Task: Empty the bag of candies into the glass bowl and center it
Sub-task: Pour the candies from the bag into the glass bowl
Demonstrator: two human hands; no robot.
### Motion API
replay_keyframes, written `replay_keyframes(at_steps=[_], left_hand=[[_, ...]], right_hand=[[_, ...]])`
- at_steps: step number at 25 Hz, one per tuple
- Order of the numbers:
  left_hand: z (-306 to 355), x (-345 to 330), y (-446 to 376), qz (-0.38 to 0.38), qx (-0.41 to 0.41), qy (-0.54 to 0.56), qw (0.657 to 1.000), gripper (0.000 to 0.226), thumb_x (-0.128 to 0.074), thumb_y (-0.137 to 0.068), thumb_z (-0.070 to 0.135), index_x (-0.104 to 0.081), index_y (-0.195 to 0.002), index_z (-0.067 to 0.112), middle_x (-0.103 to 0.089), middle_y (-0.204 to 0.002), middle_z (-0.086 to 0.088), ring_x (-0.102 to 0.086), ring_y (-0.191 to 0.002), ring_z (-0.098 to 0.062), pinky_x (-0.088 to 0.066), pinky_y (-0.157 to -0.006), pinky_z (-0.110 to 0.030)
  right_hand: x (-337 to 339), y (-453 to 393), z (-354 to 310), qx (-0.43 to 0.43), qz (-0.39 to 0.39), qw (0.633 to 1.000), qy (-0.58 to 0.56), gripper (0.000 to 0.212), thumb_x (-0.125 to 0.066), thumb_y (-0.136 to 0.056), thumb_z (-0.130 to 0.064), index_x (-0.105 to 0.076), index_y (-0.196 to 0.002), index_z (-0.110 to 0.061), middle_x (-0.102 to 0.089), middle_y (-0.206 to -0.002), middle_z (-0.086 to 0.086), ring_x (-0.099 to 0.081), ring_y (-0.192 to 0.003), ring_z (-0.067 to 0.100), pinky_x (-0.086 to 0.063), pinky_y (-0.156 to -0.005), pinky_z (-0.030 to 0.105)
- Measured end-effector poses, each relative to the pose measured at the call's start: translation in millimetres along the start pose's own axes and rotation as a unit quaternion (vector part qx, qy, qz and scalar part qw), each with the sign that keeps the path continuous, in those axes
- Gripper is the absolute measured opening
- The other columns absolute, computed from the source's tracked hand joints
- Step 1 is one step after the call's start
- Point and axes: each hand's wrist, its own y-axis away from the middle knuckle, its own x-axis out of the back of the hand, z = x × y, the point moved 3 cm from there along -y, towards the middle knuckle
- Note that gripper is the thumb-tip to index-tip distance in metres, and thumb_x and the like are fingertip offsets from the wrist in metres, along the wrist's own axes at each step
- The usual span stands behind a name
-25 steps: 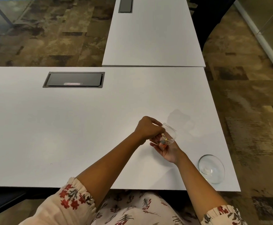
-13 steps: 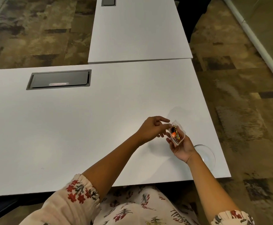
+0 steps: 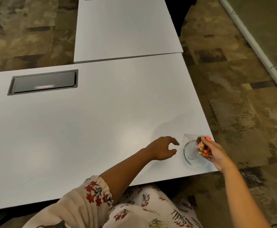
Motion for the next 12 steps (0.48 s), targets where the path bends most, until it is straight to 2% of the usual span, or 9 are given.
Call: replay_keyframes(at_steps=[3,5,8,11,12], left_hand=[[2,-19,-8,-0.074,-0.035,-0.125,0.989,0.057,-0.055,-0.099,0.021,-0.04,-0.154,0.015,-0.037,-0.163,-0.006,-0.025,-0.155,-0.022,-0.026,-0.124,-0.041],[5,-26,-13,-0.107,-0.066,-0.188,0.974,0.064,-0.054,-0.1,0.019,-0.03,-0.158,0.012,-0.025,-0.168,-0.007,-0.01,-0.159,-0.022,-0.022,-0.126,-0.044],[6,-35,-20,-0.145,-0.088,-0.257,0.951,0.07,-0.052,-0.1,0.02,-0.019,-0.161,0.01,-0.015,-0.171,-0.008,-0.001,-0.159,-0.025,-0.017,-0.127,-0.045],[3,-44,-23,-0.175,-0.082,-0.294,0.936,0.074,-0.051,-0.102,0.025,-0.011,-0.163,0.012,-0.005,-0.172,-0.006,0.007,-0.159,-0.025,-0.009,-0.128,-0.047],[2,-47,-24,-0.184,-0.079,-0.294,0.935,0.075,-0.051,-0.102,0.026,-0.01,-0.163,0.014,-0.003,-0.172,-0.005,0.009,-0.159,-0.025,-0.006,-0.128,-0.048]], right_hand=[[20,-3,10,0.029,0.071,0.994,0.077,0.026,-0.07,-0.086,-0.046,-0.069,-0.1,-0.024,-0.07,-0.107,0.002,-0.065,-0.097,0.02,-0.051,-0.071,0.031],[25,-6,15,0.072,0.101,0.985,0.123,0.028,-0.069,-0.087,-0.045,-0.07,-0.103,-0.022,-0.07,-0.105,0.004,-0.066,-0.096,0.022,-0.052,-0.077,0.033],[25,-7,20,0.11,0.157,0.968,0.164,0.035,-0.067,-0.089,-0.044,-0.072,-0.108,-0.014,-0.072,-0.102,0.007,-0.066,-0.095,0.024,-0.054,-0.084,0.039],[21,-3,19,0.13,0.2,0.951,0.2,0.032,-0.064,-0.089,-0.049,-0.072,-0.098,-0.019,-0.073,-0.094,0.005,-0.064,-0.082,0.017,-0.049,-0.069,0.032],[20,-2,20,0.135,0.208,0.945,0.212,0.034,-0.063,-0.089,-0.05,-0.071,-0.097,-0.019,-0.072,-0.091,0.004,-0.065,-0.082,0.018,-0.048,-0.068,0.031]])
